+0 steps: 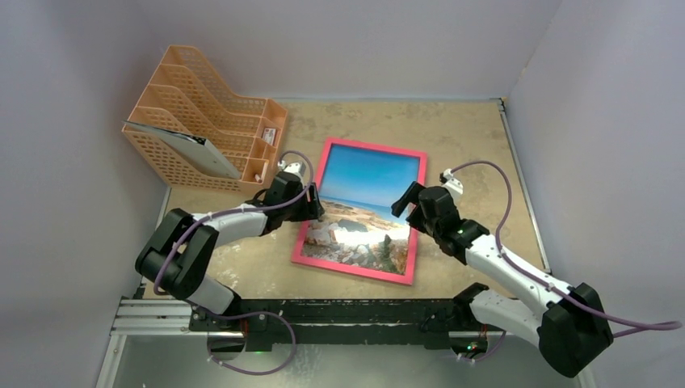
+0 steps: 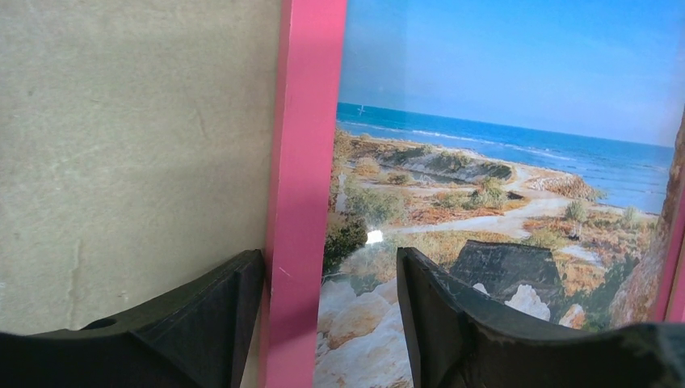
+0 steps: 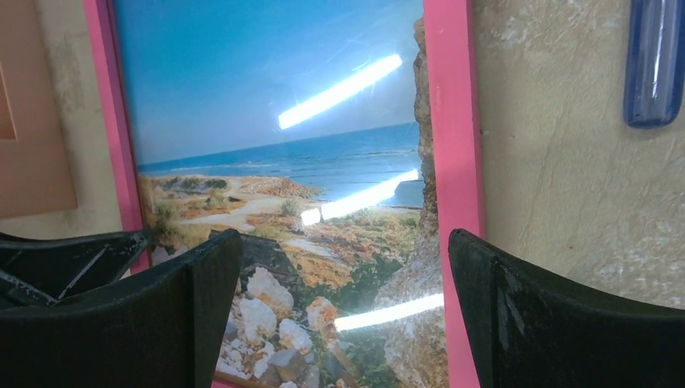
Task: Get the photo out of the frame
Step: Adjust the photo frame at the center of the board, then remove the photo frame item from the photo frame.
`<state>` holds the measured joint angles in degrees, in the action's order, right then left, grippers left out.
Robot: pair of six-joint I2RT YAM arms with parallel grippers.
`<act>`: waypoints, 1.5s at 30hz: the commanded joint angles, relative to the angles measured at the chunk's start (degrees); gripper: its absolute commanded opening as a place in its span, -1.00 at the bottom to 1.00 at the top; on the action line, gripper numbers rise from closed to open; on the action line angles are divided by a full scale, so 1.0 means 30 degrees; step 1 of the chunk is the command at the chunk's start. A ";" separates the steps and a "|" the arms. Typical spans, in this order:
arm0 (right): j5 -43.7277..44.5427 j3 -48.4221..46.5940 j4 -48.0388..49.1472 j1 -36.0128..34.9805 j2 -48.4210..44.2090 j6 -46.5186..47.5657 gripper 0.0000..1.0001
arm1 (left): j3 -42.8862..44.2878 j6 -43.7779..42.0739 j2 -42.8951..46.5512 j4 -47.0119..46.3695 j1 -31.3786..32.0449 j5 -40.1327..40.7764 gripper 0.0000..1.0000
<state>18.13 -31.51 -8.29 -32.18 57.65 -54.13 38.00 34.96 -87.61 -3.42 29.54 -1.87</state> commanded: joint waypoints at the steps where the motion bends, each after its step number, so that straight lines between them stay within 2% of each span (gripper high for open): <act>1: -0.0428 -0.0101 0.0666 0.0647 0.0049 0.1248 0.98 | -0.1503 0.0740 -0.1059 0.2897 0.0695 -0.1184 0.28; 10: -0.0307 -0.0863 -0.0068 0.1950 0.0209 0.2684 0.98 | -0.2061 0.1234 0.0055 0.2774 0.0755 -0.1338 0.28; 15: -0.1431 -0.0865 0.0039 0.3387 0.0085 0.3751 0.98 | -0.2191 0.1153 0.0115 0.2843 0.0759 -0.1150 0.28; 23: -0.2646 -0.0228 0.1105 0.3961 0.2397 0.3775 0.92 | -0.2330 0.1304 0.0225 0.2451 0.0810 -0.1886 0.28; 30: -0.2855 0.0152 0.2116 0.4461 0.4422 0.3493 0.87 | -0.2909 0.2729 0.0224 0.0732 0.1855 -0.2721 0.28; 39: -0.1461 0.0754 0.2065 0.4801 0.4363 0.2311 0.70 | -0.1826 0.3699 -0.0937 -0.0481 0.3729 -0.2908 0.28; 45: -0.0095 0.0185 0.1384 0.4838 0.4281 0.2059 0.34 | -0.1395 0.4130 -0.1112 -0.0594 0.4519 -0.2299 0.28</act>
<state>17.87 -29.54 -3.90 -16.80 71.59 -44.99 34.79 44.03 -87.44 -11.33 40.03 -4.78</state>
